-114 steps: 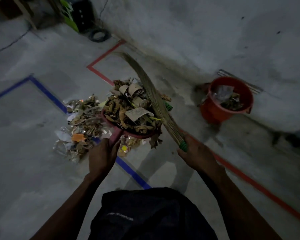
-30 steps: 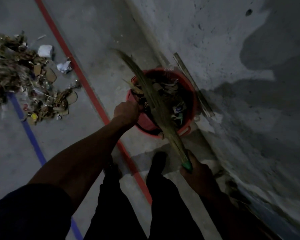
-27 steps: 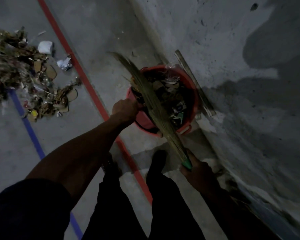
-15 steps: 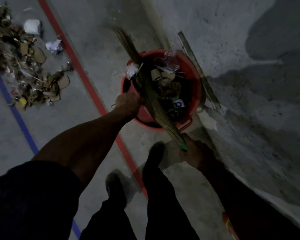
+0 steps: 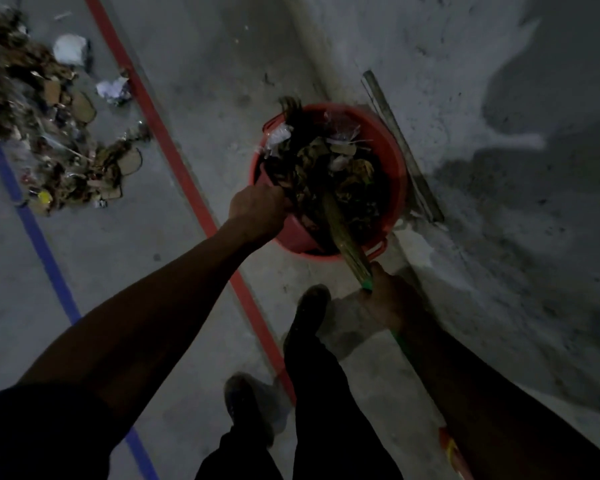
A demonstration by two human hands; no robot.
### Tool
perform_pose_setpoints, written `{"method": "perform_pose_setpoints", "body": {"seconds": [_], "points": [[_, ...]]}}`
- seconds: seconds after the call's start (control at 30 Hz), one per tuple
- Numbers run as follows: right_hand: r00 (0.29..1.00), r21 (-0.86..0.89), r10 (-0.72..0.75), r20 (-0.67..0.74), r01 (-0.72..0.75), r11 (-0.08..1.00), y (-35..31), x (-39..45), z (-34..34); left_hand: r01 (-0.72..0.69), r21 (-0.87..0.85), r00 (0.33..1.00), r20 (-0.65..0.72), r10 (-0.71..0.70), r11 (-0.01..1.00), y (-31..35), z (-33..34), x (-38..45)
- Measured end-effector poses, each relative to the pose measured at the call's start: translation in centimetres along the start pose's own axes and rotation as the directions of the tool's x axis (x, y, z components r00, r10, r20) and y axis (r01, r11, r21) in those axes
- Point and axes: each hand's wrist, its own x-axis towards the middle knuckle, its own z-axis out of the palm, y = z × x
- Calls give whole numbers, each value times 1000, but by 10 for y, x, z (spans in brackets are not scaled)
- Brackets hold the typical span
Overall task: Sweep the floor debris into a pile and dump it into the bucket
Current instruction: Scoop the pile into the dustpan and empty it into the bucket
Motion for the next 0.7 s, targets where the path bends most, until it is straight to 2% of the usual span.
{"method": "perform_pose_setpoints", "body": {"seconds": [0.1, 0.3, 0.43, 0.6, 0.7], "points": [[999, 64, 44, -32, -42, 997, 7, -27, 4, -44, 54, 998, -52, 47, 998, -4, -15, -16], [990, 168, 53, -131, -31, 985, 25, -85, 15, -86, 79, 989, -115, 95, 993, -10, -46, -46], [989, 226, 76, -128, -46, 973, 28, -104, 17, -92, 124, 984, -140, 109, 988, -15, -54, -52], [990, 208, 7, -144, 23, 978, 19, -93, 22, -81, 56, 992, -88, 85, 995, -15, -38, -37], [996, 167, -44, -82, 58, 984, 11, -67, 21, -106, 54, 989, -94, 110, 993, -20, -12, -20]]}}
